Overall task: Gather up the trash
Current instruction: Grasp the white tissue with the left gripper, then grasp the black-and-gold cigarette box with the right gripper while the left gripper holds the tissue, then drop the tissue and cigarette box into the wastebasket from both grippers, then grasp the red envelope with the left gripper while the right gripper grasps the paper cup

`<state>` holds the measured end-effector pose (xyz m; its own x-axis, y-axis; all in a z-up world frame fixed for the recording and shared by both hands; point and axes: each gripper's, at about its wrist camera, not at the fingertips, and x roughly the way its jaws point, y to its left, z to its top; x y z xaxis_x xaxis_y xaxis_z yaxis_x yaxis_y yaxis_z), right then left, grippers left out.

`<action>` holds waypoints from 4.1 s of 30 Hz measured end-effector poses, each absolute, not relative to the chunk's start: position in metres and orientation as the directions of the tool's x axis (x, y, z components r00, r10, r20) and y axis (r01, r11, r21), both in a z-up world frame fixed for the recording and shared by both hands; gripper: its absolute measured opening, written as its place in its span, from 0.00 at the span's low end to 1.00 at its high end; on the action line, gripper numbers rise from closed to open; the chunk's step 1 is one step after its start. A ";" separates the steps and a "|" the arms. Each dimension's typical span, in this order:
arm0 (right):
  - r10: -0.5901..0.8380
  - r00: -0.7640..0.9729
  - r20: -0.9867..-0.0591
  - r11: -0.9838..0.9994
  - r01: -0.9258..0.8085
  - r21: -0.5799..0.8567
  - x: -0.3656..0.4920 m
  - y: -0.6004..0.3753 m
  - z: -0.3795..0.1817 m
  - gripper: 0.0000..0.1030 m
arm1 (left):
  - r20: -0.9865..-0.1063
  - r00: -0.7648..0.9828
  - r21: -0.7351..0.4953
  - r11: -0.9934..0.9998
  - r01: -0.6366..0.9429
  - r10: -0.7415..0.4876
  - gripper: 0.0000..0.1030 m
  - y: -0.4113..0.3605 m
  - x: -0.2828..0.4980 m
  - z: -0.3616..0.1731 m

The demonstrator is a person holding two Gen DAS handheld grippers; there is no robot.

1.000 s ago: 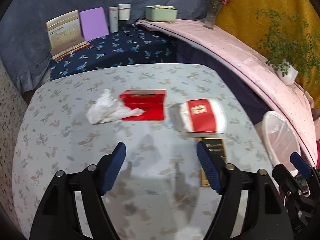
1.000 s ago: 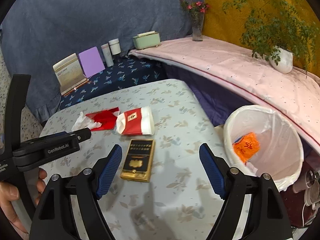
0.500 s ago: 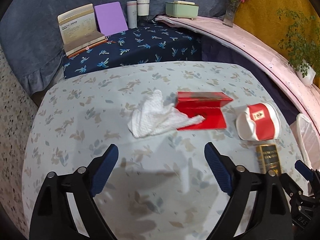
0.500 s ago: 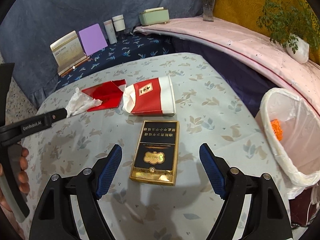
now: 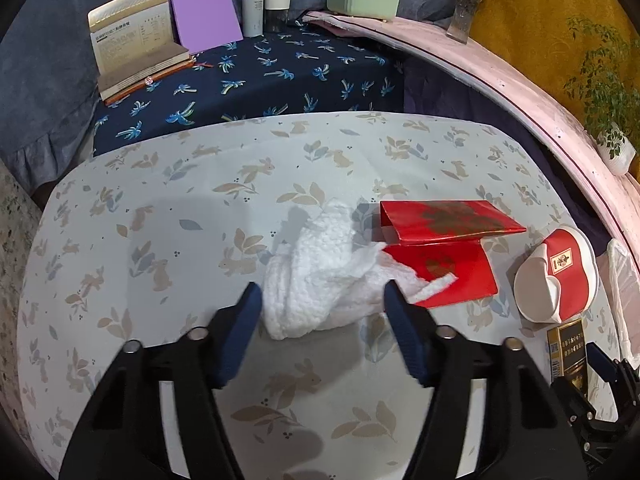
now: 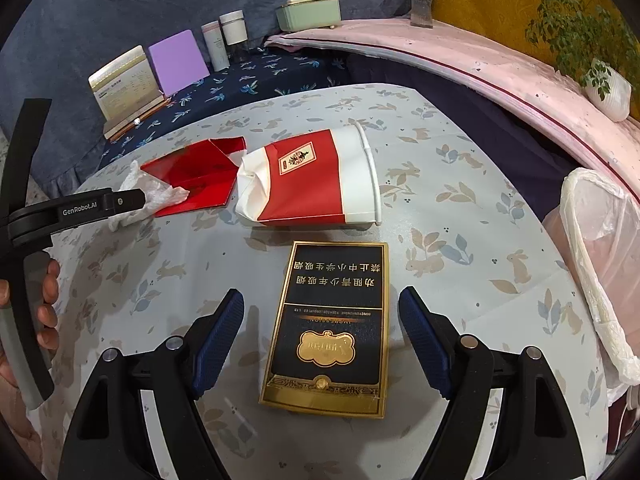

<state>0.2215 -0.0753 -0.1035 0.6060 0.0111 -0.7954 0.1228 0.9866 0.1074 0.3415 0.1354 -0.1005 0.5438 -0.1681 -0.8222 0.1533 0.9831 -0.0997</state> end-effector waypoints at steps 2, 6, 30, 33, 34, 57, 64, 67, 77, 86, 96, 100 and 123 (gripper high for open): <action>0.017 0.599 -0.800 0.986 0.124 0.114 0.222 -0.076 -0.107 0.74 | -0.825 0.539 -0.102 0.983 0.152 -0.169 0.32 0.135 0.341 -0.102; -0.012 0.601 -0.799 0.992 0.110 0.068 0.216 -0.071 -0.109 0.55 | -0.829 0.535 -0.101 0.985 0.142 -0.162 0.14 0.135 0.333 -0.101; 0.003 0.733 -0.681 0.977 0.144 0.159 0.143 -0.118 -0.013 0.55 | -0.731 0.609 -0.175 0.947 0.268 -0.307 0.11 0.055 0.235 0.001; -0.011 0.754 -0.657 0.974 0.157 0.164 0.133 -0.133 0.004 0.55 | -0.717 0.611 -0.179 0.935 0.305 -0.336 0.11 0.030 0.223 0.013; -0.015 0.760 -0.650 0.973 0.160 0.165 0.130 -0.138 0.007 0.55 | -0.714 0.610 -0.178 0.932 0.315 -0.342 0.11 0.023 0.220 0.016; -0.205 0.780 -0.592 0.918 0.363 0.160 0.066 -0.289 0.037 0.55 | -0.719 0.511 -0.142 0.819 0.555 -0.471 0.11 -0.172 0.171 0.025; -0.237 0.759 -0.606 0.894 0.414 0.169 0.060 -0.323 0.025 0.55 | -0.741 0.467 -0.132 0.786 0.604 -0.483 0.11 -0.215 0.172 0.012; -0.249 0.749 -0.614 0.885 0.433 0.169 0.059 -0.335 0.020 0.55 | -0.751 0.448 -0.133 0.776 0.617 -0.485 0.11 -0.229 0.175 0.004; -0.262 0.726 -0.636 0.870 0.463 0.170 0.071 -0.359 0.006 0.55 | -0.778 0.408 -0.142 0.765 0.628 -0.479 0.18 -0.253 0.188 -0.015; -0.256 0.727 -0.637 0.874 0.456 0.169 0.087 -0.359 0.000 0.56 | -0.772 0.441 -0.137 0.796 0.589 -0.458 0.48 -0.241 0.201 -0.018; -0.250 0.740 -0.625 0.884 0.437 0.164 0.100 -0.346 0.004 0.62 | -0.766 0.470 -0.140 0.827 0.544 -0.439 0.52 -0.212 0.212 -0.015; -0.239 0.745 -0.623 0.895 0.418 0.156 0.104 -0.335 0.008 0.62 | -0.763 0.481 -0.147 0.842 0.519 -0.431 0.52 -0.197 0.217 -0.013; -0.155 0.769 -0.621 0.949 0.291 0.124 0.136 -0.251 0.018 0.64 | -0.752 0.547 -0.158 0.907 0.391 -0.368 0.53 -0.101 0.236 -0.007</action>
